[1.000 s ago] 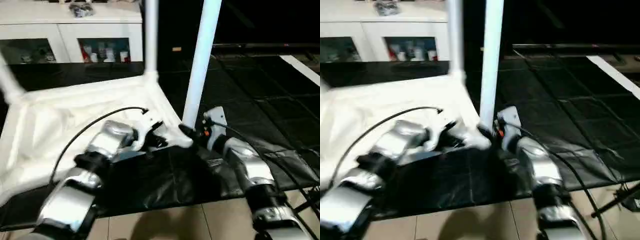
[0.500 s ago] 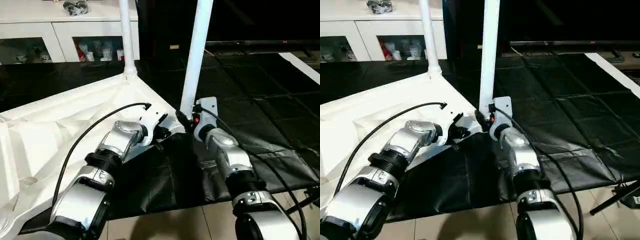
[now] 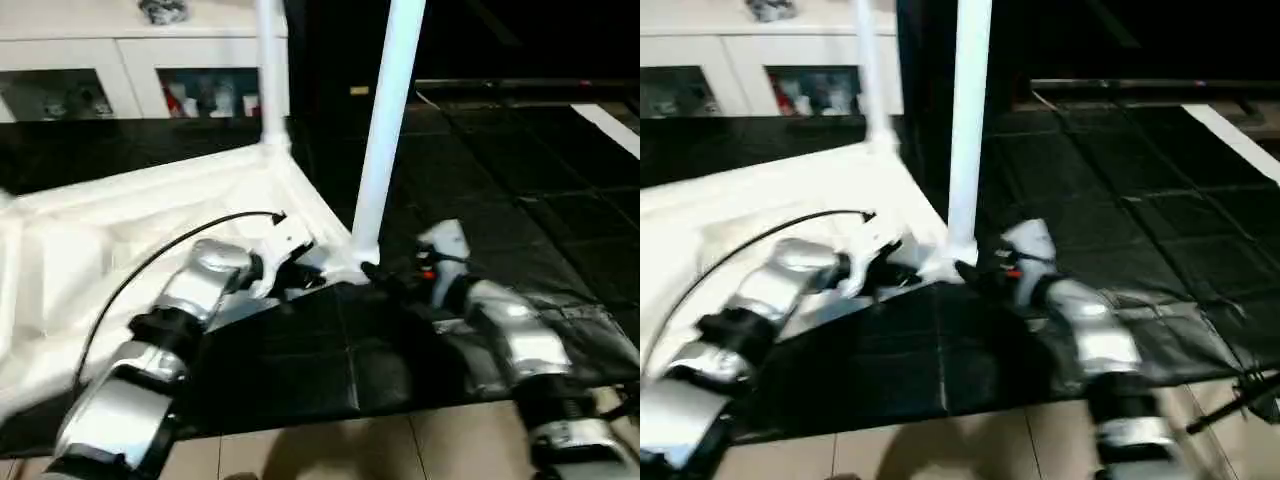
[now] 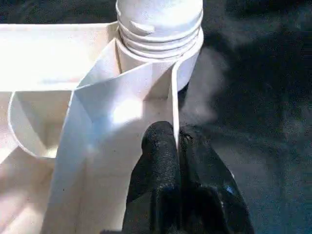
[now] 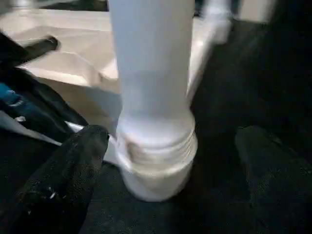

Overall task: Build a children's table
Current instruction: Rotate leg to tighten

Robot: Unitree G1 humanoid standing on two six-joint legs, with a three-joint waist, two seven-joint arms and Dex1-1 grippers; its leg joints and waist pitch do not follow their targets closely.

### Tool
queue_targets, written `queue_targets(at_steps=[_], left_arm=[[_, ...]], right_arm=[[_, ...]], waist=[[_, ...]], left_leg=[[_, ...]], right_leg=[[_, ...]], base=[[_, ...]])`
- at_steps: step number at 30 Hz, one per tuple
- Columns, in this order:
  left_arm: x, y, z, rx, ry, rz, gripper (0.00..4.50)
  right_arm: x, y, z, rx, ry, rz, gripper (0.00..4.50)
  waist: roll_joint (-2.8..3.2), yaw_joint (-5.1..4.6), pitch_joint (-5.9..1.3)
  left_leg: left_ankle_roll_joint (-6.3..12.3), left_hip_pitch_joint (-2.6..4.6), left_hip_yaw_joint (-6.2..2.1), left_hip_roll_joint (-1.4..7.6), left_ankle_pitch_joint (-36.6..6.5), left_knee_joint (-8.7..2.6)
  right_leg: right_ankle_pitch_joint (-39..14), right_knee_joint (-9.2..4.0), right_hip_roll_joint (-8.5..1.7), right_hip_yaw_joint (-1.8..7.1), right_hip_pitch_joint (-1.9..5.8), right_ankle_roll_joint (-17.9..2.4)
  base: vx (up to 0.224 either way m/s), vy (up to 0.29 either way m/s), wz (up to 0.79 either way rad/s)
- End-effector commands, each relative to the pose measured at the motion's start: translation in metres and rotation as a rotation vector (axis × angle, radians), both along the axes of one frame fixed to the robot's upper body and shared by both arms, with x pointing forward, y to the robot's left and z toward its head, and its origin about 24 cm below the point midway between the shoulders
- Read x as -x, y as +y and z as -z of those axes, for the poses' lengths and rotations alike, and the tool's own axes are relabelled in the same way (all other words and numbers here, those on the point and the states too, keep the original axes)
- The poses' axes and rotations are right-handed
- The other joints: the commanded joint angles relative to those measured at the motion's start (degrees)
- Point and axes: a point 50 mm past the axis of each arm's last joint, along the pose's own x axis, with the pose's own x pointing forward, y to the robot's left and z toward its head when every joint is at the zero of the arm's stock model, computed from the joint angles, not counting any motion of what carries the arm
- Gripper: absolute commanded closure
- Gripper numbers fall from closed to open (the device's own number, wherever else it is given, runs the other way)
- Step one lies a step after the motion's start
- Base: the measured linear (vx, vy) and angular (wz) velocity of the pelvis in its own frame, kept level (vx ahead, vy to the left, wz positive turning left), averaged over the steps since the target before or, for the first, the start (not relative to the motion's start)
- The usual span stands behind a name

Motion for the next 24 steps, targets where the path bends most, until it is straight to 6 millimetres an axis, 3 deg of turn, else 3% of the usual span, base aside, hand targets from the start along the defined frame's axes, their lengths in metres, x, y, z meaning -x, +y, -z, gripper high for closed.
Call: queue_targets(at_steps=[1,6,10,17,24], left_arm=[[0.007,-0.008,0.000,0.013,0.016,0.108,4.50],[0.016,-0.001,-0.001,-0.010,0.040,0.266,4.50],[0.021,0.001,-0.002,-0.047,0.052,0.375,4.50],[0.028,0.004,-0.003,-0.113,0.079,0.512,4.50],[0.030,0.005,-0.003,-0.117,0.089,0.537,4.50]], right_arm=[[0.004,0.002,-0.007,-0.015,-0.014,-0.091,0.05],[0.012,0.002,-0.015,-0.013,0.019,-0.319,0.05],[0.014,0.004,-0.014,0.025,0.052,-0.441,0.05],[0.015,0.008,-0.013,0.045,0.109,-0.607,0.78],[0.019,0.011,-0.012,0.067,0.154,-0.717,1.25]], waist=[[-0.20,0.25,-3.75],[-0.30,1.25,-3.89],[-0.28,1.94,-3.90],[-0.16,2.67,-4.00],[-0.59,2.85,-4.05]], left_leg=[[4.40,0.35,-1.14,3.55,-9.7,-3.73],[4.91,0.36,-0.93,3.82,-8.1,-3.60],[4.24,0.41,-0.95,3.84,-8.1,-3.62],[3.60,0.60,-0.90,4.04,-8.0,-3.61],[3.69,0.36,-0.93,3.90,-7.2,-3.53]], right_leg=[[-16.1,-4.64,-5.22,4.52,3.61,-8.3],[-13.6,-4.13,-5.24,4.60,3.46,-9.3],[-15.0,-4.26,-5.30,4.57,3.35,-8.6],[-14.2,-3.94,-5.30,4.67,3.23,-9.4],[-14.9,-3.83,-5.41,4.57,3.42,-8.8]], base=[[0.000,0.000,0.00],[0.000,0.000,0.00],[0.000,0.000,0.00],[0.000,0.000,0.00],[0.000,0.000,0.00]])
